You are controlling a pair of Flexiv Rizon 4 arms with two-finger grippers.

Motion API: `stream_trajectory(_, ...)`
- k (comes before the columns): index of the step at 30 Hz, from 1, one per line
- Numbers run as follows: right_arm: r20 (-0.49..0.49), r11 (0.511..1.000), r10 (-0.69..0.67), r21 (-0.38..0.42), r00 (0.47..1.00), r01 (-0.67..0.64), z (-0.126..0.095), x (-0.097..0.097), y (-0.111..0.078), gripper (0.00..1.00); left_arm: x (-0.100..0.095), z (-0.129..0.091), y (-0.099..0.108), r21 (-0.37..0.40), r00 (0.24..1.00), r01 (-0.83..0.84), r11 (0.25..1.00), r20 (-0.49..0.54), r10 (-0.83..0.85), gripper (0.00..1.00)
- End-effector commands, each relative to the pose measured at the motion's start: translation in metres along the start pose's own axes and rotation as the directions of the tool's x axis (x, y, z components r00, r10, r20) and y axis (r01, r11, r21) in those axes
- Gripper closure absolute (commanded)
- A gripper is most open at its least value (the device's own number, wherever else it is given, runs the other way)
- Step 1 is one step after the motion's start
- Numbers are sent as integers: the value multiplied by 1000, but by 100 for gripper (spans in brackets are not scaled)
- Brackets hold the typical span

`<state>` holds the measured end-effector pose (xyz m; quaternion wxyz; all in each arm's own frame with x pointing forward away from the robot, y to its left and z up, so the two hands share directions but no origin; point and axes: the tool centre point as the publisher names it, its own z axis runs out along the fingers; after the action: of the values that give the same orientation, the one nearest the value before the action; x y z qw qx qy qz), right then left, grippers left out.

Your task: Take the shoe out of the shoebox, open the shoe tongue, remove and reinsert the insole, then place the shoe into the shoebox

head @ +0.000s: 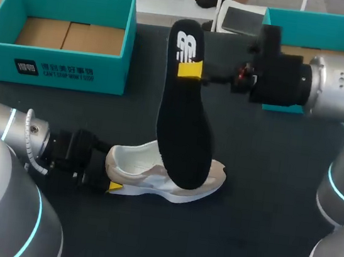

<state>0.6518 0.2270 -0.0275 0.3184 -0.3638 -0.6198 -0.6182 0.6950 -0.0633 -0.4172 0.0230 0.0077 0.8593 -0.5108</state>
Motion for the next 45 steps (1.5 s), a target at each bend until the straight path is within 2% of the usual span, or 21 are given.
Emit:
stream_trajectory(1,22,1000,10,-2,1000,-10,-16,4,-9,100,0,1,1,-1,1000,-1,1000,1,1,100)
stream_trajectory(19,13,1000,28,0,1000,-28,-14,7,-15,100,0,1,1,-1,1000,-1,1000,1,1,100)
stream_trajectory(20,13,1000,28,0,1000,-28,-14,7,-15,100,0,1,1,-1,1000,-1,1000,1,1,73)
stream_trajectory(21,13,1000,28,0,1000,-28,-14,7,-15,100,1,0,1,-6,1000,6,1000,-6,-6,0)
stream_trajectory(24,13,1000,28,0,1000,-28,-14,7,-15,100,4,-5,1,-37,1000,21,999,-14,-21,0)
stream_trajectory(28,13,1000,28,0,1000,-28,-14,7,-15,100,8,-16,-6,-36,999,27,999,-24,-27,0)
stream_trajectory(35,13,1000,28,0,1000,-28,-14,7,-15,100,9,-30,-19,-151,999,34,988,-29,-39,0)
stream_trajectory(45,13,1000,28,0,1000,-28,-14,7,-15,100,9,-30,-19,-151,999,34,988,-29,-39,0)
